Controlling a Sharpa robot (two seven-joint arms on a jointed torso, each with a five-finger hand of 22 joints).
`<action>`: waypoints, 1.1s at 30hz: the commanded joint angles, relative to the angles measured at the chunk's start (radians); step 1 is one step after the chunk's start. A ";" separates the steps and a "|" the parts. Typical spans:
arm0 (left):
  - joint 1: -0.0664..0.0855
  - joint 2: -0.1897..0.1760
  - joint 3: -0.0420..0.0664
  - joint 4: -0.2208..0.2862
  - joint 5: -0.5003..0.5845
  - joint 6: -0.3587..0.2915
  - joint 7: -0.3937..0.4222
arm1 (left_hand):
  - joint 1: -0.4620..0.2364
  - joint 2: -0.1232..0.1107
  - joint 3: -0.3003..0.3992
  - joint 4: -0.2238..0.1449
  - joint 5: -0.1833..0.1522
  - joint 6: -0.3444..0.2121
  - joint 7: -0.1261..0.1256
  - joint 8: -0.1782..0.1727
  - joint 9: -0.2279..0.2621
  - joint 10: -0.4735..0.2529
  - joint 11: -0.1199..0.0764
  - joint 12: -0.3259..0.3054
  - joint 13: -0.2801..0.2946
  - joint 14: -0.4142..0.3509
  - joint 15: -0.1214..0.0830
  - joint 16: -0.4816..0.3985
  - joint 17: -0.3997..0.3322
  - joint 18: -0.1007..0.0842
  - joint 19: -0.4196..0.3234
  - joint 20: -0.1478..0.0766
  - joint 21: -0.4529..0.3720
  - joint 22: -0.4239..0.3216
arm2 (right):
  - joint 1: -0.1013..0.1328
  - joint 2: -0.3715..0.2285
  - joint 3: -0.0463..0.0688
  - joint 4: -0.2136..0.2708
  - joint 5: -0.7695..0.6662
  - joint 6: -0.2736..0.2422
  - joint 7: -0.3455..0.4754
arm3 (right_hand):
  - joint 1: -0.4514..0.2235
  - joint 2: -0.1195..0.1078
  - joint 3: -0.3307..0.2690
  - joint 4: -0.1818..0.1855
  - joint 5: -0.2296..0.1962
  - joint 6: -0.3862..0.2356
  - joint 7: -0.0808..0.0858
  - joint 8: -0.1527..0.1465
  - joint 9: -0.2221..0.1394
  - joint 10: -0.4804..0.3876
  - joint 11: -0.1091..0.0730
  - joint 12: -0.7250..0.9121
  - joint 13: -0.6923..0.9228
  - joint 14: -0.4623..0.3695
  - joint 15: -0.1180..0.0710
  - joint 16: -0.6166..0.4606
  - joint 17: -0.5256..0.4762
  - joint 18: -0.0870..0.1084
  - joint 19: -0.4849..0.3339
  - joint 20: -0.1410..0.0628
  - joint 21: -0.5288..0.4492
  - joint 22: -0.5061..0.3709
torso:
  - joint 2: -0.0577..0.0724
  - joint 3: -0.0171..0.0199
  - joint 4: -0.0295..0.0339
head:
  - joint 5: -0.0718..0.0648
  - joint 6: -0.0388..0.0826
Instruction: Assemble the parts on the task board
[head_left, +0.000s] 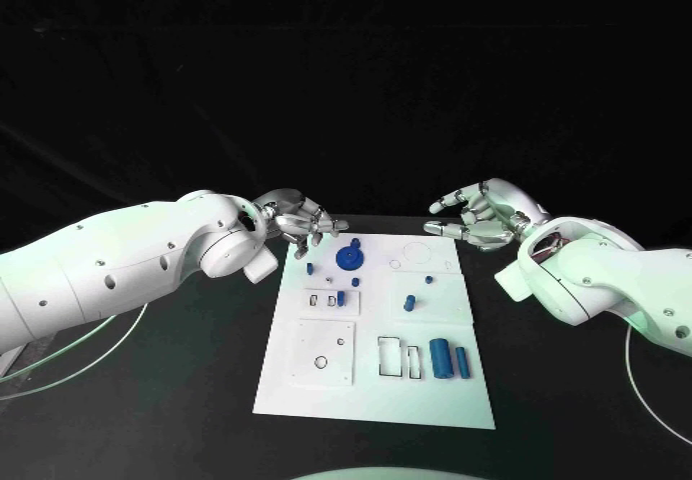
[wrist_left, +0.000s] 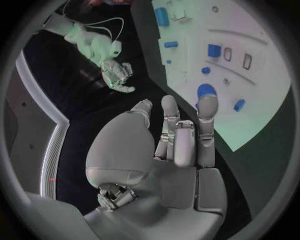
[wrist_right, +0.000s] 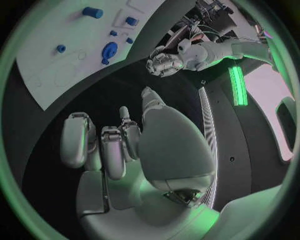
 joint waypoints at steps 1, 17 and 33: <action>0.010 0.028 -0.003 -0.013 -0.237 0.189 -0.225 | 0.012 0.017 0.012 0.001 0.002 -0.022 0.003 0.012 0.022 -0.033 0.003 -0.012 -0.007 0.053 0.003 -0.016 0.034 -0.019 0.056 0.002 0.080 0.117 | 0.001 -0.001 0.000 -0.008 0.038 0.036 0.008 | 0.003 0.002 0.005 0.003 0.005 0.002 0.001 0.004 0.000 -0.005 -0.003 -0.005 0.051 0.089 0.000 -0.006 0.203 0.018 -0.005 0.000 -0.006 0.054 | -0.006 0.0043 -0.0007 | 0.002 -0.006; 0.046 0.156 -0.043 -0.094 -0.310 0.331 -0.406 | -0.052 0.020 0.084 0.001 -0.044 -0.073 0.005 0.061 0.097 0.025 0.003 0.324 0.282 0.096 0.004 0.106 0.224 -0.077 0.197 0.002 0.299 0.471 | 0.002 0.002 -0.002 -0.024 -0.006 0.056 -0.038 | 0.001 0.000 0.007 0.003 0.035 0.009 -0.002 0.014 0.003 -0.008 -0.006 -0.010 0.045 0.089 -0.003 -0.008 0.199 0.019 -0.007 -0.001 -0.013 0.051 | -0.001 0.0034 0.0002 | 0.003 -0.017; 0.047 0.193 -0.054 -0.116 -0.291 0.372 -0.431 | -0.152 0.013 0.034 0.001 -0.038 -0.076 0.003 0.084 0.124 0.025 0.004 0.391 0.330 0.102 0.006 0.122 0.250 -0.086 0.211 0.005 0.334 0.535 | 0.001 0.013 -0.004 -0.039 -0.024 0.063 -0.058 | -0.003 -0.003 0.006 0.004 0.037 0.010 -0.003 0.016 0.004 -0.009 -0.006 -0.011 0.043 0.088 -0.003 -0.009 0.197 0.020 -0.008 -0.002 -0.015 0.049 | -0.001 0.0032 0.0005 | 0.001 -0.034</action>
